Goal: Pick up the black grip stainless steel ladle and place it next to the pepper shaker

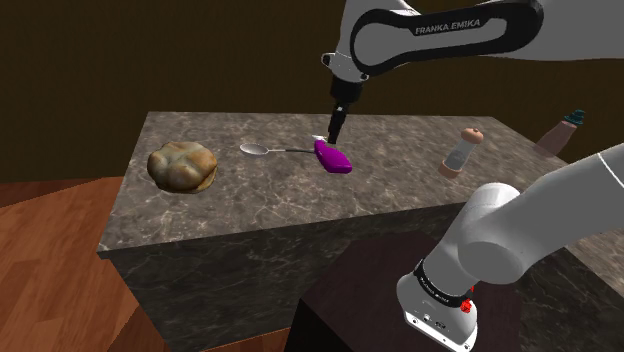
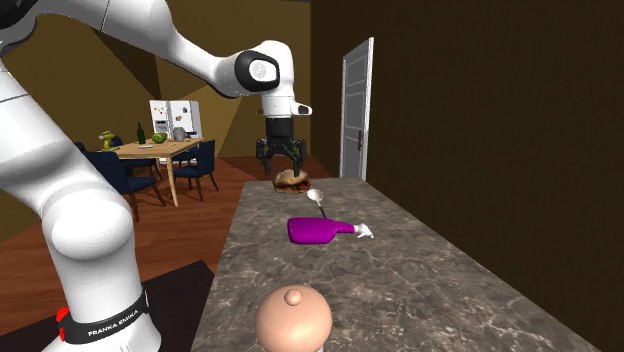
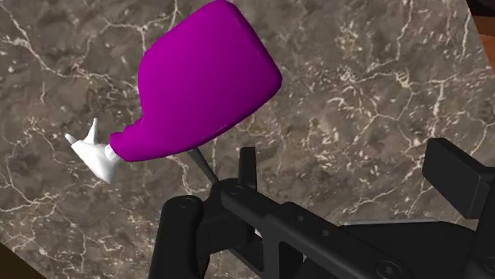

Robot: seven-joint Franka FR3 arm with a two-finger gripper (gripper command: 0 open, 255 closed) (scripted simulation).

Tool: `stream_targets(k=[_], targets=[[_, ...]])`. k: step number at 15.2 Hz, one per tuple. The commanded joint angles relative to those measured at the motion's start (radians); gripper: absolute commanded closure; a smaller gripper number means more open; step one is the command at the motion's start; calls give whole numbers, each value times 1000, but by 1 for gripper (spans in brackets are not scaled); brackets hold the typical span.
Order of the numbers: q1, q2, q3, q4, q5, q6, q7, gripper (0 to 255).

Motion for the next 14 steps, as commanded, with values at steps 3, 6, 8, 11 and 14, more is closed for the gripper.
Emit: stream_targets(k=[3,6,8,11,14], targets=[[23,135,-29,34,-11,130,-144,0],[40,243,-41,81,-8,209,-246,0],[49,315,-46,118,-1,257,-314,0],[60,422,-45,181,12,320,-414,0],[66,527,-35,253,27,374,-511,0]])
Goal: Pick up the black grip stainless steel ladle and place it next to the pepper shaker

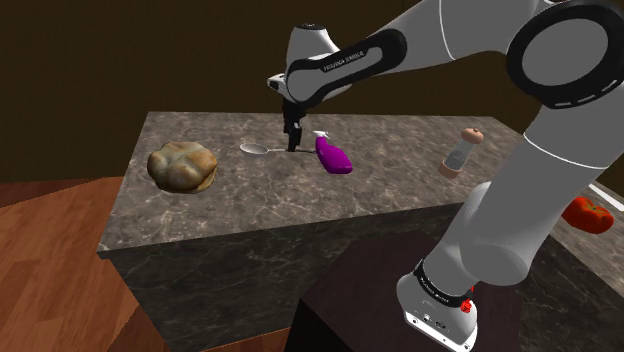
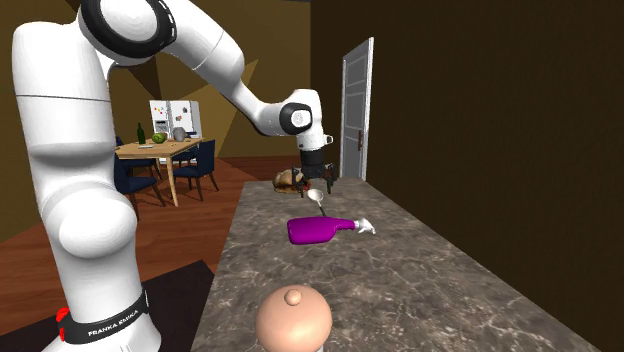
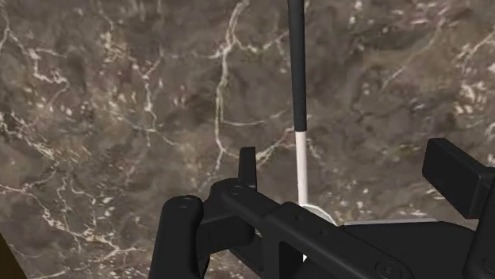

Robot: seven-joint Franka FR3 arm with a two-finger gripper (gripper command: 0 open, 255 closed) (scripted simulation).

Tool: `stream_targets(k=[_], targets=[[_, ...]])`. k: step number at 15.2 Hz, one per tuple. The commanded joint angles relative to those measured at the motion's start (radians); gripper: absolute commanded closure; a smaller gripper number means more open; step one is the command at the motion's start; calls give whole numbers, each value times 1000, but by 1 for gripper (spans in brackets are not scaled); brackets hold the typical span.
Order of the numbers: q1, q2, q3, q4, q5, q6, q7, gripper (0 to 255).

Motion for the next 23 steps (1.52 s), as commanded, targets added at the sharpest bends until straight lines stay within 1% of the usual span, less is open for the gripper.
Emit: stream_targets(k=[1,8,16,17,23], targets=[[2,58,6,44,8,24,-49,0],[-3,126,7,22,17,114,-56,0],[-3,126,7,22,17,113,-56,0],[-3,126,7,22,17,113,-56,255],[-3,126,7,22,17,113,-56,255]])
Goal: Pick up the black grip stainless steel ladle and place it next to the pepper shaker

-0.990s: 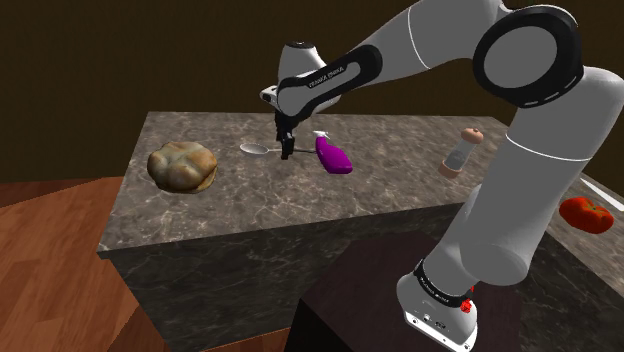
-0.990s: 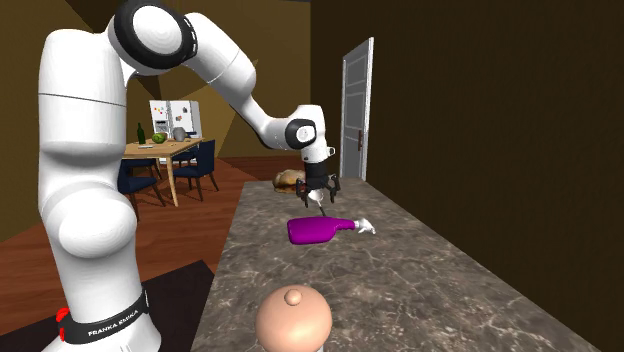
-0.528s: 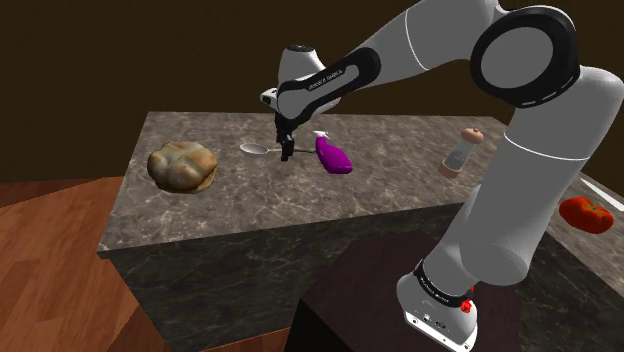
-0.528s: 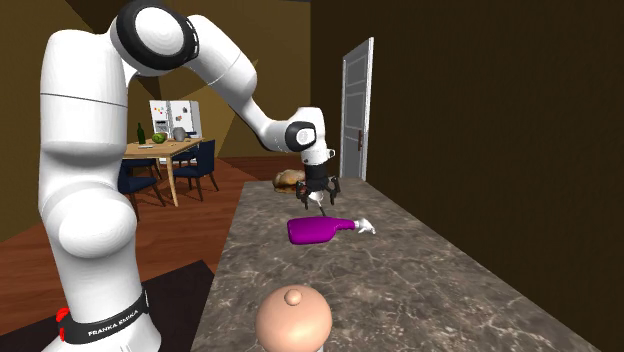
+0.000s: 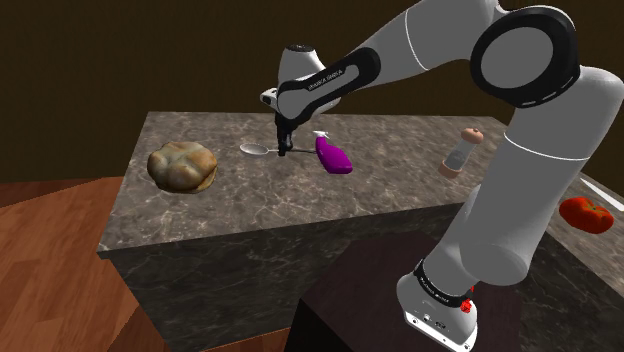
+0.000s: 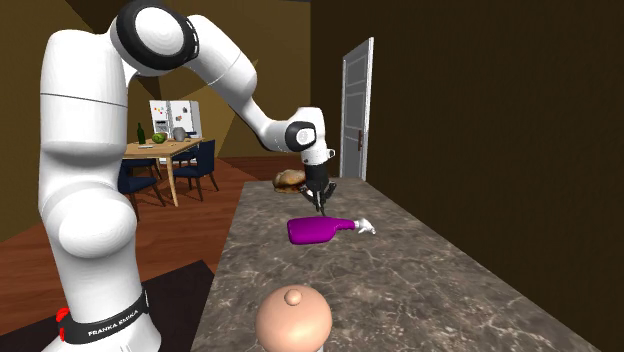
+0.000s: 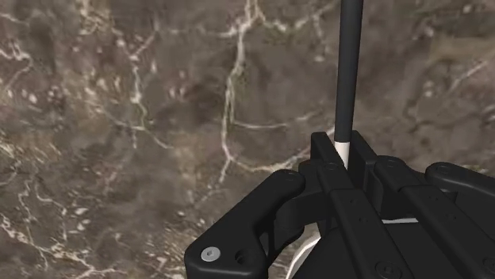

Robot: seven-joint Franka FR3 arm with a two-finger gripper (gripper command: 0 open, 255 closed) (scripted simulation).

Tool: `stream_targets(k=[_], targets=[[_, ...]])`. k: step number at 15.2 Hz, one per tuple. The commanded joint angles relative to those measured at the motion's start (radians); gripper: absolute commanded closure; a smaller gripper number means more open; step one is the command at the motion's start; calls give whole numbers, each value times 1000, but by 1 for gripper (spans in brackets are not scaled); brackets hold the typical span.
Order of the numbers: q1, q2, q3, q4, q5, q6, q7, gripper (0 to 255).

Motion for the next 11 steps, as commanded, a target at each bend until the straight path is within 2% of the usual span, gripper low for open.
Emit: stream_targets(k=[1,3,11], targets=[[0,0,0,0,0,0,0,255],[0,0,0,0,0,0,0,255],[2,-59,-1,40,-7,-99,2,255]])
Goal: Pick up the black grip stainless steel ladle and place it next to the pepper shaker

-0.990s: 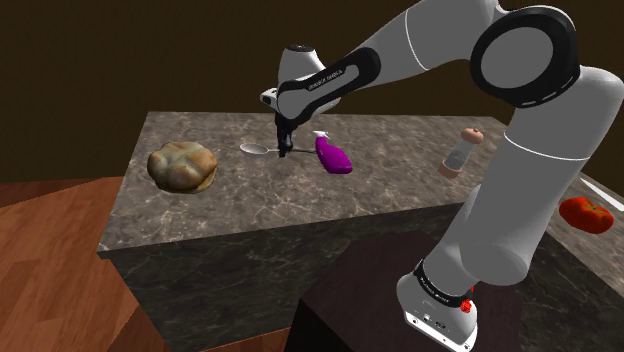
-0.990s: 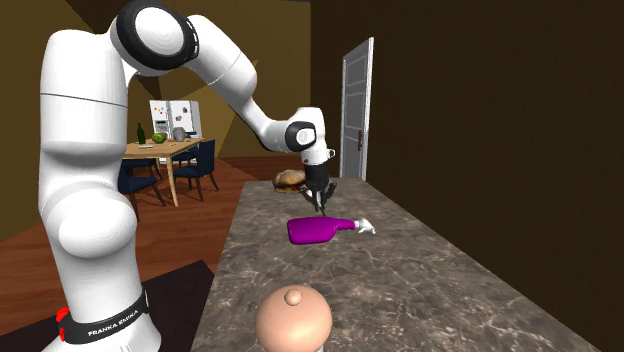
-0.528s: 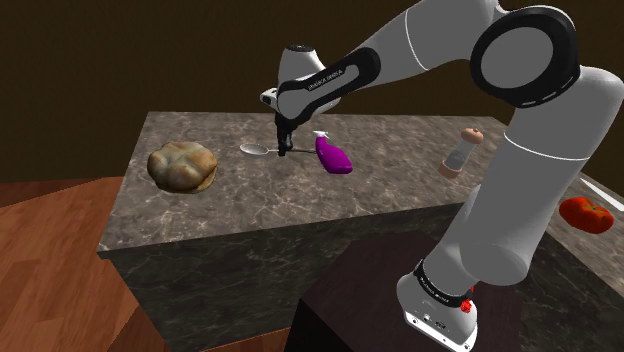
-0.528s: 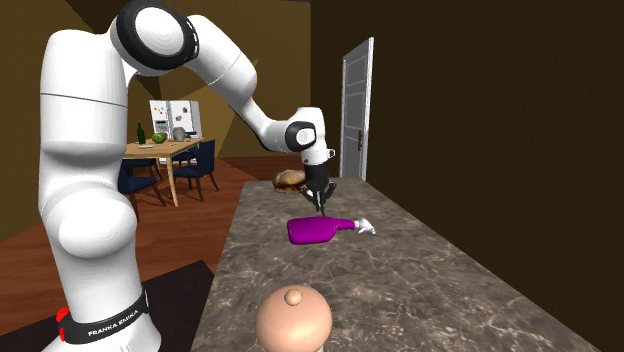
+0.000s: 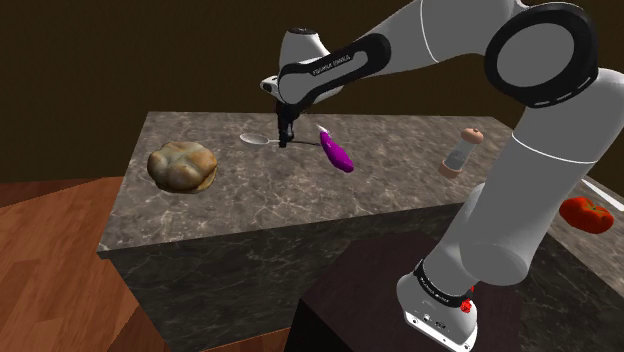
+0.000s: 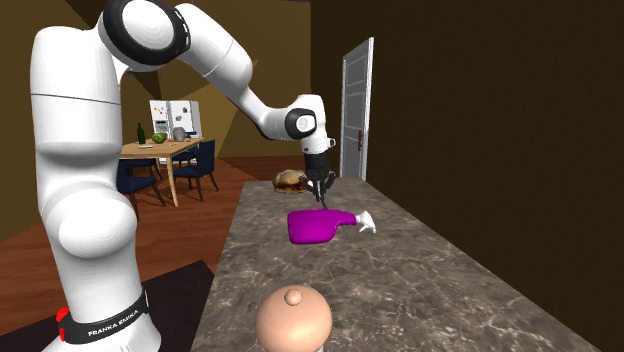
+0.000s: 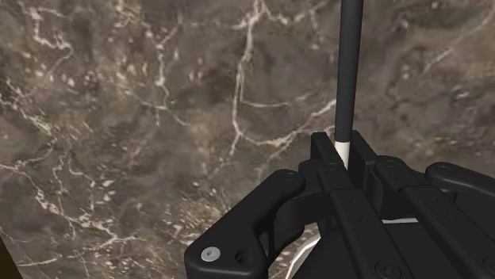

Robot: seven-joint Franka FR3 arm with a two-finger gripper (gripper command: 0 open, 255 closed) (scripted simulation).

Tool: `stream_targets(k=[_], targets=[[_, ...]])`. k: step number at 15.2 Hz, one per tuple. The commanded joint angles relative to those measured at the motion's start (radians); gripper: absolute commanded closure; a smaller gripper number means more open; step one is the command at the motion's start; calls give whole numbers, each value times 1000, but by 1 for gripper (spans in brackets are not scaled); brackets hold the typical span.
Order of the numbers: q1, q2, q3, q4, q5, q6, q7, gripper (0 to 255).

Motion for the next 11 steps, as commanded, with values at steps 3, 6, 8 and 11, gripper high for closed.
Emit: stream_targets(k=[3,6,8,11], targets=[[1,-28,0,23,-3,-51,1,255],[2,-45,0,43,-5,-88,1,255],[2,-56,0,58,-6,-114,1,255],[3,-70,0,82,-7,-152,1,255]])
